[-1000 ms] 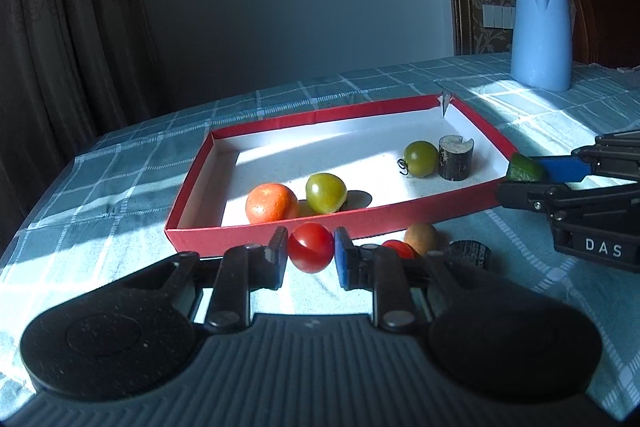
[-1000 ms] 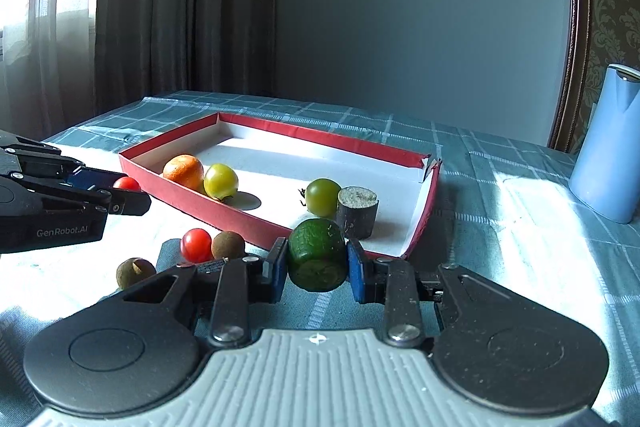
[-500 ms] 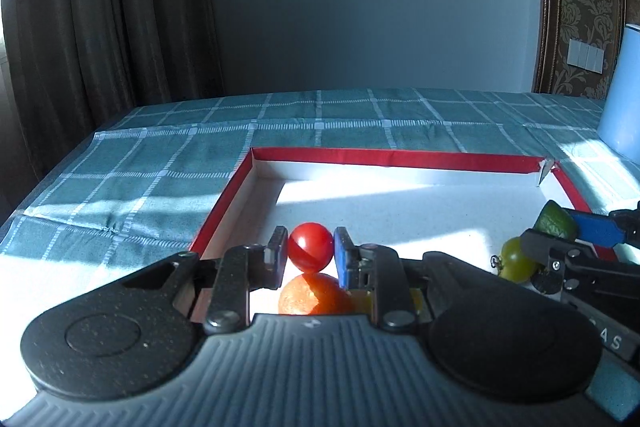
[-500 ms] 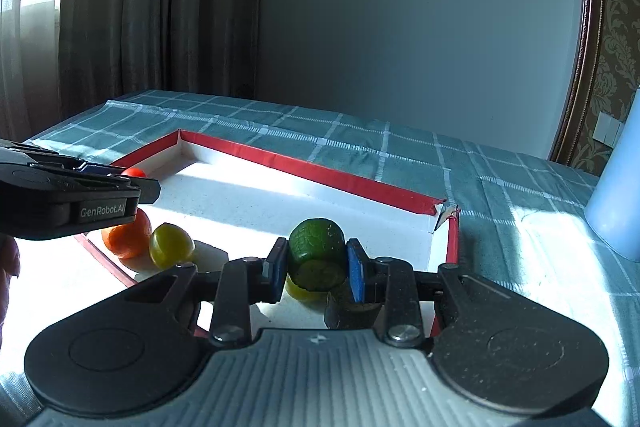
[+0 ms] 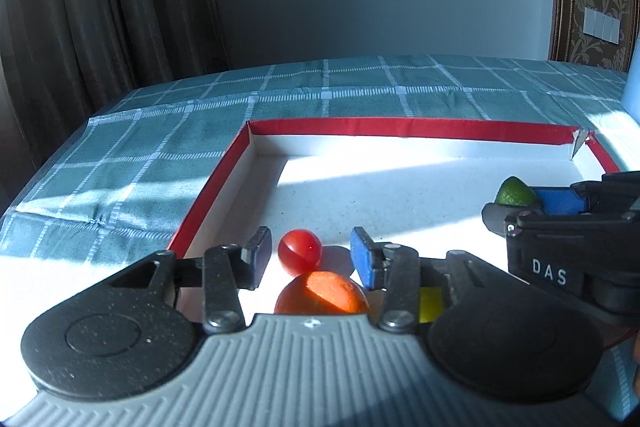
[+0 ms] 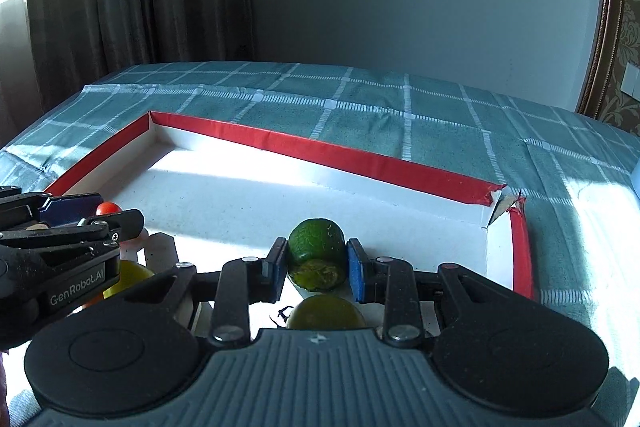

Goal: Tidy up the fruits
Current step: 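Carry the cherry tomato and lime into the red tray and open both grippers, then lift both open grippers out of the tray toward the remaining produce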

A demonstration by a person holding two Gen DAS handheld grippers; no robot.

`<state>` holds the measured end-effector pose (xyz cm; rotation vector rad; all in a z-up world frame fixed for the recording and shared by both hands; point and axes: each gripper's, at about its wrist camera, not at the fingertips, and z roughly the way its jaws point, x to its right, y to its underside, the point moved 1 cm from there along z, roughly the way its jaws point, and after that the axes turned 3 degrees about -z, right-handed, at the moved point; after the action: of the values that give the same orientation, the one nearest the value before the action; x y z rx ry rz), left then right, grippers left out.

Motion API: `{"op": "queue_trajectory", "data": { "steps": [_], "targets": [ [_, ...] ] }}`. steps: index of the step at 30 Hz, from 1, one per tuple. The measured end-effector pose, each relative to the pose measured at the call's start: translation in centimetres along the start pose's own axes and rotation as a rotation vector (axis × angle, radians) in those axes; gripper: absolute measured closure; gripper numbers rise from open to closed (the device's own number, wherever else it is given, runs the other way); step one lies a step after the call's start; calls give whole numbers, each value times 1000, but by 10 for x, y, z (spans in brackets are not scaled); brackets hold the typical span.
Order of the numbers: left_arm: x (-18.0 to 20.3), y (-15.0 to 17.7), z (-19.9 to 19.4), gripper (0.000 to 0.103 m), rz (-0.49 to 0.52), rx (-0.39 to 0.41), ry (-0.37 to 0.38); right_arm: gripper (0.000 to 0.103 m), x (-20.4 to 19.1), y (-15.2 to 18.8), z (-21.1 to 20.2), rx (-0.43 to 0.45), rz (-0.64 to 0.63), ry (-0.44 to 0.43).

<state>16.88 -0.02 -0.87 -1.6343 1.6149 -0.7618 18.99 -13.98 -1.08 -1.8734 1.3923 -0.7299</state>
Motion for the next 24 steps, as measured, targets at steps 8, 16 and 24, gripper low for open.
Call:
{"op": "queue_trajectory", "data": {
  "steps": [8,16,24],
  "targets": [
    [3,3,0,14,23,21,-36,55,-1,0,-3,11,8,35],
    [-8,4,-22,2,-23,115,-17,30,11,6,-21,105,63,37],
    [-13,15,-50,0,-23,162,21,26,29,19,-48,185,153,14]
  ]
}}
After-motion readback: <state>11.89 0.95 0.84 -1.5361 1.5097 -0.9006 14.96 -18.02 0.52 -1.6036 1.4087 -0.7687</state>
